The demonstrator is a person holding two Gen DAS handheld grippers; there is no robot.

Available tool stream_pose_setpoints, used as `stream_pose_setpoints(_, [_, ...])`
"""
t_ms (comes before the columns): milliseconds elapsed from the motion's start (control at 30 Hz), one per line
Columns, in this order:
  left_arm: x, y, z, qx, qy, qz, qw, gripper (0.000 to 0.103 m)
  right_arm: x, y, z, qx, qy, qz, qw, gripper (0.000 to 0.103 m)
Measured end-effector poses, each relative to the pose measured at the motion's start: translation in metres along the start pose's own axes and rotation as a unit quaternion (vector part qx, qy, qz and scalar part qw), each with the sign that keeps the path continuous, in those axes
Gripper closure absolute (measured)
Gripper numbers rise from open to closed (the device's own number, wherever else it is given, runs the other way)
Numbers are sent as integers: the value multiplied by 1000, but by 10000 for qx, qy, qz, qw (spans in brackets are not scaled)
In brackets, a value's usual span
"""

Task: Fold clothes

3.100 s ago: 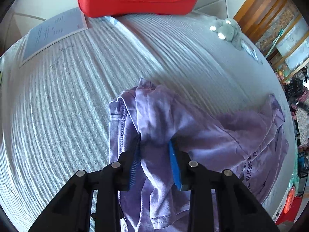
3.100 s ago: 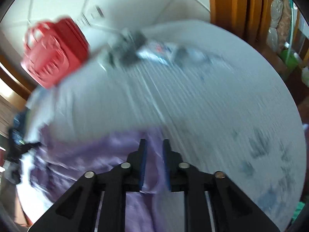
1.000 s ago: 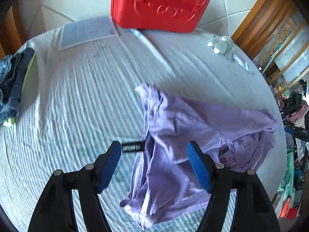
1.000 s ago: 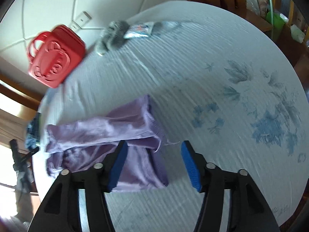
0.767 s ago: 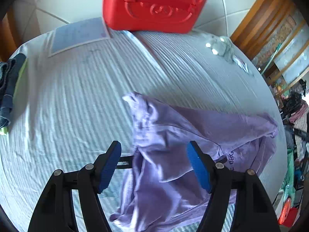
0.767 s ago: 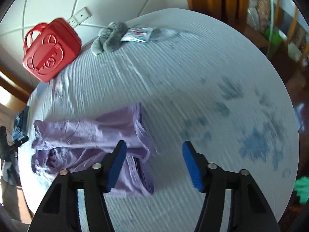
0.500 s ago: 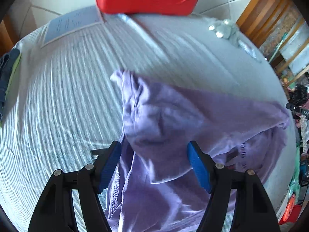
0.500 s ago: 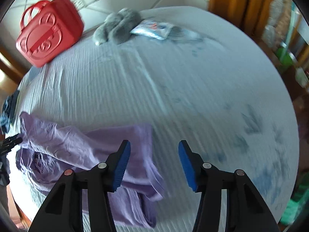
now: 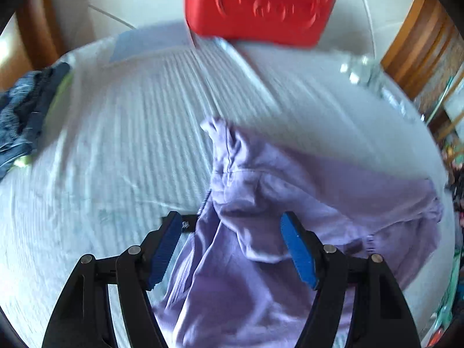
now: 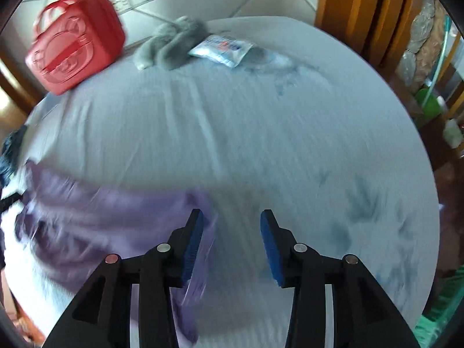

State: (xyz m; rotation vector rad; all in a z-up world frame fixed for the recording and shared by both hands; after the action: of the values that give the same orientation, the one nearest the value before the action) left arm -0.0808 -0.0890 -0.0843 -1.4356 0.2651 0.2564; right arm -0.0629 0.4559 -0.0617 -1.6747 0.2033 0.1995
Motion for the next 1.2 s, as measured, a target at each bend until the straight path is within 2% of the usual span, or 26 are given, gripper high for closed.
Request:
stream_pose_setpoints(67, [12, -13, -3, -12, -29, 65, 10000, 31, 24, -1, -14, -159, -30, -173, 9997, 62])
stream_pose_setpoints(133, [26, -18, -9, 27, -50, -21, 10000, 31, 50, -5, -11, -455, 95, -275, 9985, 62])
stream_pose_setpoints(267, [51, -22, -21, 233, -118, -218, 9994, 31, 78, -3, -21, -901, 386, -361, 9945, 62])
stream_pose_setpoints(433, [63, -8, -12, 228, 85, -404, 9989, 31, 86, 15, -40, -902, 342, -395, 9946, 62])
stream_pose_setpoints(467, [63, -4, -11, 204, 127, -437, 9988, 31, 87, 19, -44, -890, 298, -443, 9946, 70])
stream_pose_setpoints(500, [63, 0, -10, 181, 169, -470, 9986, 31, 88, 23, -47, -866, 258, -493, 9947, 95])
stream_pose_setpoints(533, [62, 3, -8, 166, 212, -501, 9984, 31, 90, 26, -48, -703, 258, -549, 9957, 100])
stream_pose_setpoints(567, [61, 7, -7, 123, 248, -534, 9982, 31, 93, 26, -48, -561, 325, -565, 9963, 100])
stream_pose_setpoints(633, [59, 14, -5, 52, 305, -599, 9977, 31, 104, 14, -38, -564, 656, -393, 9955, 100])
stream_pose_setpoints(733, [56, 19, -6, 34, 274, -610, 9978, 31, 129, 0, -18, -718, 1199, -342, 9896, 100])
stream_pose_setpoints(800, [52, 20, -6, 15, 251, -604, 9979, 31, 146, 4, -11, -776, 1391, -543, 9857, 100])
stream_pose_setpoints(867, [49, 20, -3, -3, 266, -589, 9979, 31, 154, 10, -10, -679, 1458, -711, 9844, 97])
stream_pose_setpoints(933, [47, 19, 0, -26, 273, -622, 9977, 31, 153, 8, -12, -199, 1328, -730, 9883, 92])
stream_pose_setpoints(967, [46, 17, 1, -22, 273, -601, 9978, 31, 151, 3, -13, -155, 1328, -684, 9887, 88])
stream_pose_setpoints(1067, [47, 5, 5, 86, 235, -472, 9986, 31, 141, -21, -19, -189, 1111, -269, 9933, 88])
stream_pose_setpoints(1133, [50, -3, 10, 182, 238, -370, 9989, 31, 130, -21, -23, -258, 1048, -168, 9940, 82])
stream_pose_setpoints(1200, [53, -12, 17, 300, 288, -258, 9988, 31, 119, -21, -27, -327, 984, -66, 9946, 63])
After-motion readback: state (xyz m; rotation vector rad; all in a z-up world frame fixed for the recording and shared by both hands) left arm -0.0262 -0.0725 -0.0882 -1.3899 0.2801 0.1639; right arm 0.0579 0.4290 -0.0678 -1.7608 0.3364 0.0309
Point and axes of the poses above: each gripper's, at about its wrist camera, not at the fingertips, and y roughly the way its jaws point, z to its right, x to its underside, the point moved 1 cm from there along y, roughly the way its jaws point, and after that the axes turned 7 degrees about -z, right-handed, at the moved point
